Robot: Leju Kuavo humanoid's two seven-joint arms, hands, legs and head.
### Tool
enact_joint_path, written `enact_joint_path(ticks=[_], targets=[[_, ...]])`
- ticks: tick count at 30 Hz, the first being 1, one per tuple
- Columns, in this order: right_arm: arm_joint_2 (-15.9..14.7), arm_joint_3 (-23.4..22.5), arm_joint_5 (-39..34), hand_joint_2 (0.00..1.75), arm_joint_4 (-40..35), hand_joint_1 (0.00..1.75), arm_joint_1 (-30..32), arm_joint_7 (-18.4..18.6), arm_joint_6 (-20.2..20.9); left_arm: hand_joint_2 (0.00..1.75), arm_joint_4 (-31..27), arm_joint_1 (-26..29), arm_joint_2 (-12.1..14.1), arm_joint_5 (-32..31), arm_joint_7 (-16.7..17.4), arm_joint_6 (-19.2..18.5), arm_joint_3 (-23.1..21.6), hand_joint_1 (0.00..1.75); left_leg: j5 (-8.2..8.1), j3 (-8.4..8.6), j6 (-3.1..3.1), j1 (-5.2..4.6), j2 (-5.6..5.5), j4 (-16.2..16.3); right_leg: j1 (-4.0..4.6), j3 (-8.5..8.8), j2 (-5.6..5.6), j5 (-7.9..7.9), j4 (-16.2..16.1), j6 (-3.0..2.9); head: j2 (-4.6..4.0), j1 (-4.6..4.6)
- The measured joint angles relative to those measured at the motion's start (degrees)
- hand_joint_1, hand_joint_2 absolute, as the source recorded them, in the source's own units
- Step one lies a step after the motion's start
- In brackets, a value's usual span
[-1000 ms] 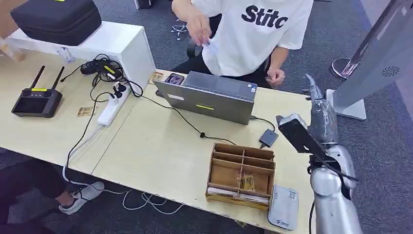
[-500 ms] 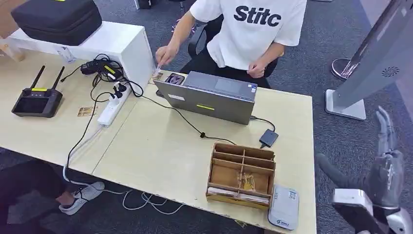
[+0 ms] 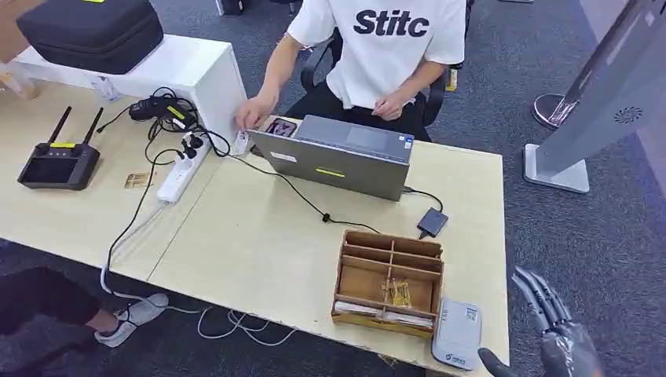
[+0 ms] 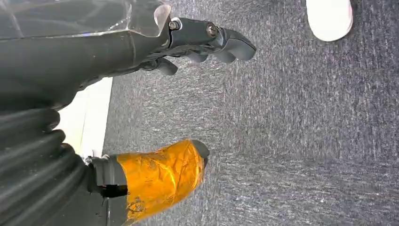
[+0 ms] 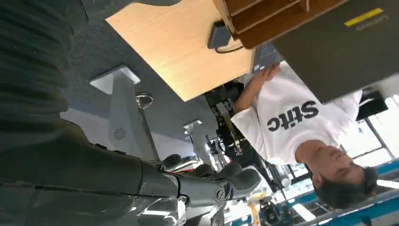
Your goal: Pass the card to the sensor for recognition and then transmit it.
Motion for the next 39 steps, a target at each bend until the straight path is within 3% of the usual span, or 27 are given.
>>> enact_joint_path(ticks=[8, 14, 19, 27, 31, 39], targets=[[-1.73, 3.41, 6.85, 1.75, 0.44, 0.0, -0.8, 5.56, -0.57, 1.75, -0.15, 0.0, -0.28, -1.42, -1.18, 0.33, 0.02, 0.0, 0.01, 0.0, -0.01, 0.02, 0.04, -0.01, 0.0, 0.05, 0.02, 0.0, 0.03, -0.01, 0.0, 0.0], [-1.2, 9.19, 15.68, 1.75, 4.12, 0.0, -6.91, 10.78, -0.98, 1.75, -0.15, -0.18, -0.28, -2.45, -1.6, 0.22, 0.13, 0.0, 0.03, 0.06, -0.04, 0.03, 0.12, -0.01, 0.01, 0.06, 0.09, 0.03, 0.05, -0.04, 0.0, 0.0], [1.07, 15.6, 19.71, 1.75, 10.03, 0.0, -13.54, 14.51, -0.85, 1.75, -0.15, -0.38, 0.18, -2.67, -1.25, 0.17, 0.17, 0.0, 0.08, 0.11, -0.1, 0.05, 0.1, -0.01, 0.02, 0.07, 0.09, 0.05, 0.08, -0.08, 0.0, 0.0], [3.28, 20.13, 20.24, 1.75, 16.42, 0.0, -17.74, 15.67, -0.07, 1.75, -0.15, -0.46, 0.81, -2.84, -1.25, 0.28, 0.15, 0.0, 0.07, 0.1, -0.1, 0.05, 0.08, -0.01, 0.02, 0.06, 0.07, 0.05, 0.09, -0.09, 0.0, -0.02], [3.35, 21.0, 16.81, 1.75, 17.75, 0.0, -17.81, 14.82, 0.55, 1.75, -0.15, -0.43, 1.01, -2.89, -1.25, 0.55, 0.15, 0.0, 0.07, 0.1, -0.1, 0.03, 0.08, -0.01, 0.02, 0.05, 0.07, 0.05, 0.08, -0.09, 0.0, 0.0], [2.49, 20.04, 18.16, 1.75, 15.67, 0.0, -15.94, 16.96, -2.95, 1.75, -0.15, -0.39, 0.92, -2.97, -1.07, 0.89, 0.22, 0.0, 0.05, 0.1, -0.06, 0.02, 0.09, -0.01, 0.01, 0.04, 0.07, 0.05, 0.07, -0.09, 0.0, 0.0]])
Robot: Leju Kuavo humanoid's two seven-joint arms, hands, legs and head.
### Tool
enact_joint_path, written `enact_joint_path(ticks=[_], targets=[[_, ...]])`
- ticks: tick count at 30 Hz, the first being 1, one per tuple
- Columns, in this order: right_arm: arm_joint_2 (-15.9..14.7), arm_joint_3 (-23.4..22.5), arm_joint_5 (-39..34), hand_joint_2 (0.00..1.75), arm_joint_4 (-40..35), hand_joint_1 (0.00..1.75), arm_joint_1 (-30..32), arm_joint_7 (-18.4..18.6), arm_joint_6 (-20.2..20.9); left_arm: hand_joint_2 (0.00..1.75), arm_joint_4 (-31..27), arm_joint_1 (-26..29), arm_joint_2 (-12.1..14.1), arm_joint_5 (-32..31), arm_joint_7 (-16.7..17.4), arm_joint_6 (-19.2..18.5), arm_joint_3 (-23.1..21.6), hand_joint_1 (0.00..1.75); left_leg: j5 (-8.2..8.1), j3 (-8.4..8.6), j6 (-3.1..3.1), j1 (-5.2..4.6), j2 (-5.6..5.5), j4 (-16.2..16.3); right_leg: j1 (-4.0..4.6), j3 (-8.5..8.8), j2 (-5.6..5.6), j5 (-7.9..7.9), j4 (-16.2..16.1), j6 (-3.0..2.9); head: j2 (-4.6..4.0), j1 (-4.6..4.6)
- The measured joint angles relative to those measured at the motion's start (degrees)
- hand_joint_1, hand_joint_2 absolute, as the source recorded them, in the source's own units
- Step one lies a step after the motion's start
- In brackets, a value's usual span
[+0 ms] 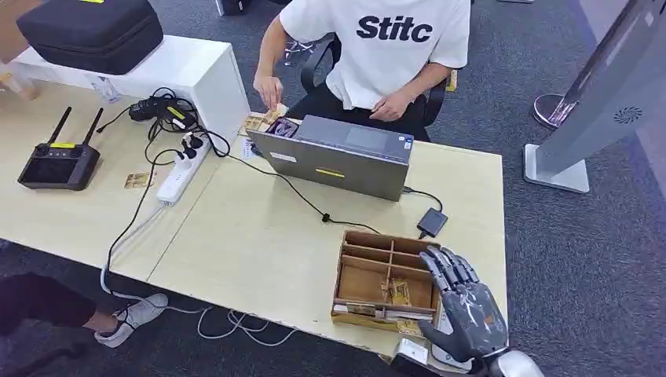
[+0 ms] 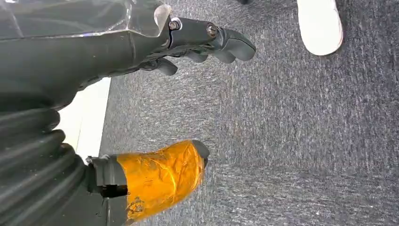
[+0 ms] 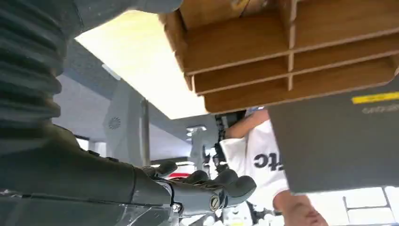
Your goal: Pass the card to the sensor for recognition and then transmit it.
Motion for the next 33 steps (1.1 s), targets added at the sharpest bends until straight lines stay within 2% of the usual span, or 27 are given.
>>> enact_joint_path(ticks=[8, 23, 33], targets=[[-0.28, -2.18, 5.51, 1.75, -2.84, 0.0, 1.07, 2.95, -2.49, 1.75, 0.0, 0.02, -0.42, 0.0, 0.07, 0.02, 0.4, 0.0, 0.0, 0.0, 0.0, 0.01, 0.0, 0.0, 0.0, 0.0, 0.0, 0.0, 0.0, 0.0, 0.0, 0.0], [-0.28, -3.45, 6.4, 1.75, -4.22, 0.0, 1.69, 3.41, -2.75, 1.75, 0.0, 0.01, -0.76, 0.0, 0.07, 0.02, 1.07, 0.0, 0.0, 0.01, 0.0, 0.01, 0.01, 0.0, 0.0, 0.0, 0.01, 0.0, 0.0, 0.0, 0.0, 0.0], [0.09, -6.05, 8.98, 1.75, -6.42, 0.0, 2.54, 4.15, -5.26, 1.75, 0.0, 0.0, -1.01, -0.09, 0.07, 0.02, 1.29, 0.0, 0.0, 0.01, 0.0, 0.0, 0.0, 0.0, 0.0, 0.0, 0.0, 0.0, 0.0, 0.0, 0.0, 0.0]])
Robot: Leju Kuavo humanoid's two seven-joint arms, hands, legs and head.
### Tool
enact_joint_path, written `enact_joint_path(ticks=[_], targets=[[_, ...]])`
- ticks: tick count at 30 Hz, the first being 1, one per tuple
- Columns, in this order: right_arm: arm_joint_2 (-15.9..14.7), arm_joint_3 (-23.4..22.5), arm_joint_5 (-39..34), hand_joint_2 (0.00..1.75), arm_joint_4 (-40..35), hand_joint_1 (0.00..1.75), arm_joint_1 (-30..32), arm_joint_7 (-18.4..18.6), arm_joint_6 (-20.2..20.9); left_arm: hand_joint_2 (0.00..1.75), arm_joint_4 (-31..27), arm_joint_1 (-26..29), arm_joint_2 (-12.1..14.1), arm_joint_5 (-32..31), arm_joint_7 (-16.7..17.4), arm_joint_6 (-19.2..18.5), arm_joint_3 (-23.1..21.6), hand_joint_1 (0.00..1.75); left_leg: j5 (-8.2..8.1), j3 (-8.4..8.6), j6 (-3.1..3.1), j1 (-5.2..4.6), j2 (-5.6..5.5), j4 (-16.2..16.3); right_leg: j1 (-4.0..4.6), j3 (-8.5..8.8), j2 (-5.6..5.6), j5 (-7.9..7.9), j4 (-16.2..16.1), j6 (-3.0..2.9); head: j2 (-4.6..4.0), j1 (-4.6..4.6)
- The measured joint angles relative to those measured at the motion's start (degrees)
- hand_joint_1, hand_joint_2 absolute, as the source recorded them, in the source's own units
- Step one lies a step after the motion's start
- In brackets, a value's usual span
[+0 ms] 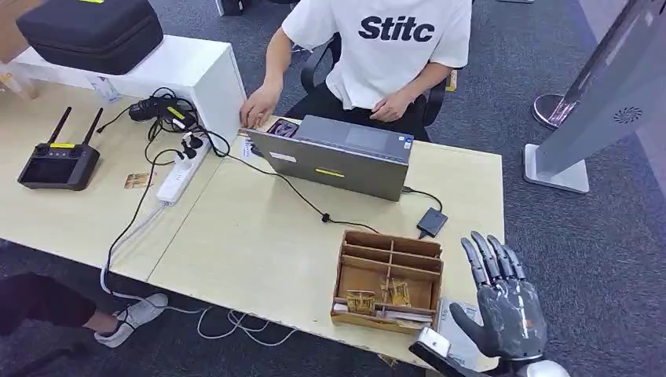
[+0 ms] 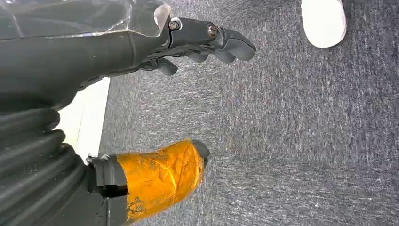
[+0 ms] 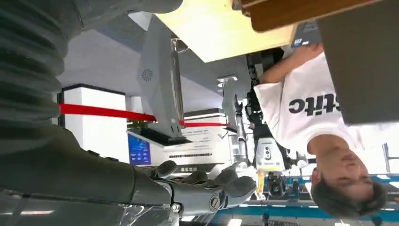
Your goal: Pass the card to the sensor for recognition and then transmit it.
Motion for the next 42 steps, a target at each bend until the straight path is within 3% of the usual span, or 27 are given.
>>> enact_joint_path(ticks=[2, 4, 9, 14, 18, 25, 34, 42], targets=[[0.0, -1.5, 0.11, 1.75, -1.45, 0.0, 1.19, 1.71, 0.72, 1.75, 0.0, 0.05, -0.07, 0.04, 0.02, 0.22, 0.37, 0.0, 0.0, 0.01, 0.0, 0.0, -0.01, 0.01, 0.0, -0.01, -0.01, -0.01, -0.01, 0.01, 0.0, -0.02], [-1.05, -3.84, -0.83, 1.75, -3.27, 0.0, 3.99, 3.81, 4.18, 1.75, -0.22, 0.06, -0.33, 0.15, 0.42, 0.55, 1.05, 0.0, -0.04, 0.02, 0.06, -0.02, -0.12, 0.01, -0.01, 0.03, -0.1, -0.09, -0.03, 0.08, 0.0, 0.0], [-5.53, -12.25, -6.8, 1.75, -6.37, 0.0, 11.41, -0.11, 7.36, 1.75, -0.96, 0.65, -1.14, 0.31, 0.59, 0.96, 2.49, 0.0, -0.2, -0.03, 0.15, -0.05, -0.11, 0.01, -0.03, 0.06, -0.12, -0.11, -0.06, 0.1, 0.0, 0.0], [-8.16, -15.22, -10.37, 1.75, -8.53, 0.0, 16.34, -1.99, 9.09, 1.75, -1.42, 0.61, -1.51, 0.37, 0.87, 0.98, 2.73, 0.0, -0.26, -0.01, 0.13, -0.04, -0.05, 0.01, -0.02, 0.06, -0.05, -0.14, -0.07, 0.11, 0.0, -0.02], [-10.65, -15.39, -12.72, 1.75, -9.1, 0.0, 18.01, -2.84, 9.74, 1.75, -1.42, 0.56, -1.62, 0.37, 0.87, 0.98, 2.78, 0.0, -0.26, 0.01, 0.13, -0.04, -0.03, 0.01, -0.01, 0.06, -0.03, -0.14, -0.07, 0.11, 0.0, -0.02], [-12.44, -15.26, -14.21, 1.75, -9.21, 0.0, 18.63, -3.76, 9.68, 1.75, -1.42, 0.53, -1.68, 0.35, 0.87, 0.98, 2.82, 0.0, -0.25, 0.07, 0.12, -0.03, 0.0, 0.01, -0.01, 0.09, -0.01, -0.14, -0.06, 0.11, 0.0, -0.02], [-13.0, -14.72, -15.19, 1.75, -9.21, 0.0, 18.67, -5.33, 9.55, 1.75, -1.42, 0.51, -1.66, 0.28, 0.81, 0.96, 2.82, 0.0, -0.26, 0.07, 0.13, -0.03, 0.01, 0.01, -0.01, 0.1, -0.01, -0.14, -0.06, 0.11, 0.0, 0.0], [-11.32, -8.46, -18.5, 1.75, -7.63, 0.0, 15.22, -10.56, 7.34, 1.75, -1.42, 0.2, -1.62, 0.02, -0.07, 0.85, 2.84, 0.0, -0.22, 0.09, 0.07, -0.02, 0.03, 0.0, 0.0, 0.11, 0.01, -0.15, -0.04, 0.1, 0.0, 0.0]])
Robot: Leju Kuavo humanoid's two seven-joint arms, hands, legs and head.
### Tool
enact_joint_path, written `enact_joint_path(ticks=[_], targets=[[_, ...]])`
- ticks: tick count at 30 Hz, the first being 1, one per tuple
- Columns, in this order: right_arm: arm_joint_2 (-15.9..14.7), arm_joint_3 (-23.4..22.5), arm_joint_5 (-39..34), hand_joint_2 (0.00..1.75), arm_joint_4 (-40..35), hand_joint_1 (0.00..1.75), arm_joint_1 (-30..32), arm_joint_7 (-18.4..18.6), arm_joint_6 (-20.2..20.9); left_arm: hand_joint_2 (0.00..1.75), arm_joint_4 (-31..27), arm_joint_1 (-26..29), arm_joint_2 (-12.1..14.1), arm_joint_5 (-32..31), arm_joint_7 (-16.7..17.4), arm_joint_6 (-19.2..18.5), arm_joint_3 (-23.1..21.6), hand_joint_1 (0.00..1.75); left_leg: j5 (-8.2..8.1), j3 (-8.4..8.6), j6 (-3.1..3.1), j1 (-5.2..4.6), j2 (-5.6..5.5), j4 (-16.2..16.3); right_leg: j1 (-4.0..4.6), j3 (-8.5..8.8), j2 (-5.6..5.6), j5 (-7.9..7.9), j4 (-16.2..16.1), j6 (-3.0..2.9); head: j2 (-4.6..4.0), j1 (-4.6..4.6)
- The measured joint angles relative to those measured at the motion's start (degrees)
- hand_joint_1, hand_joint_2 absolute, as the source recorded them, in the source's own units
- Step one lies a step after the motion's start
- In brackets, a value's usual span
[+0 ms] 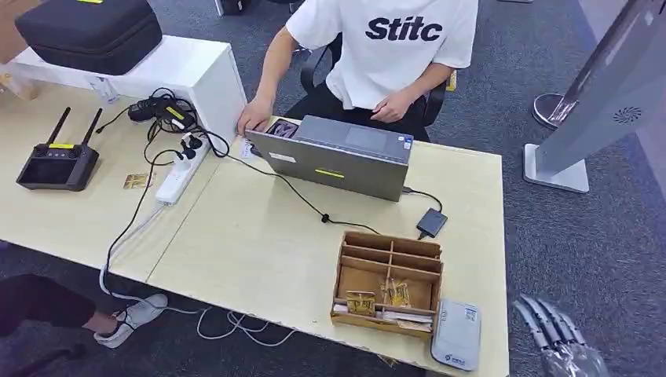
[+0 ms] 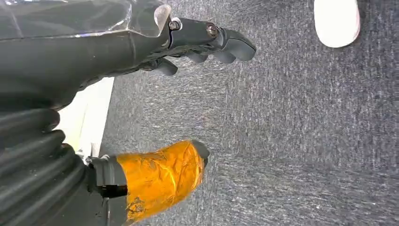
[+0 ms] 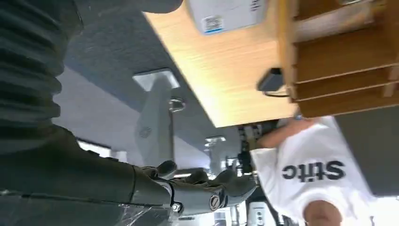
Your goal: Pass the card to the sensor for recognition and then transmit it.
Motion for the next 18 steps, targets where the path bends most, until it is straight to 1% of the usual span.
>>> enact_joint_path(ticks=[5, 9, 18], targets=[[2.12, 4.11, -1.81, 1.75, 2.25, 0.0, -2.98, -1.59, 0.46, 1.75, 0.0, -0.11, 0.33, -0.02, -0.15, -0.07, -0.02, 0.0, 0.01, 0.02, -0.01, 0.01, 0.0, 0.0, 0.0, 0.01, 0.01, 0.0, 0.02, -0.01, 0.0, 0.0], [3.23, 6.13, -2.4, 1.75, 4.1, 0.0, -4.77, -2.07, 1.42, 1.75, 0.0, -0.11, 0.59, -0.04, -0.15, -0.09, -0.02, 0.0, 0.01, 0.02, -0.01, 0.01, -0.01, 0.0, 0.0, 0.01, 0.0, 0.0, 0.02, -0.01, 0.0, -0.02], [4.37, 9.29, -2.62, 1.75, 7.69, 0.0, -7.63, -2.38, 3.59, 1.75, 0.0, -0.13, 1.18, -0.04, -0.15, -0.24, -0.02, 0.0, 0.01, 0.02, -0.01, 0.0, 0.0, 0.0, 0.0, 0.01, 0.0, 0.0, 0.02, -0.01, 0.0, 0.0]])
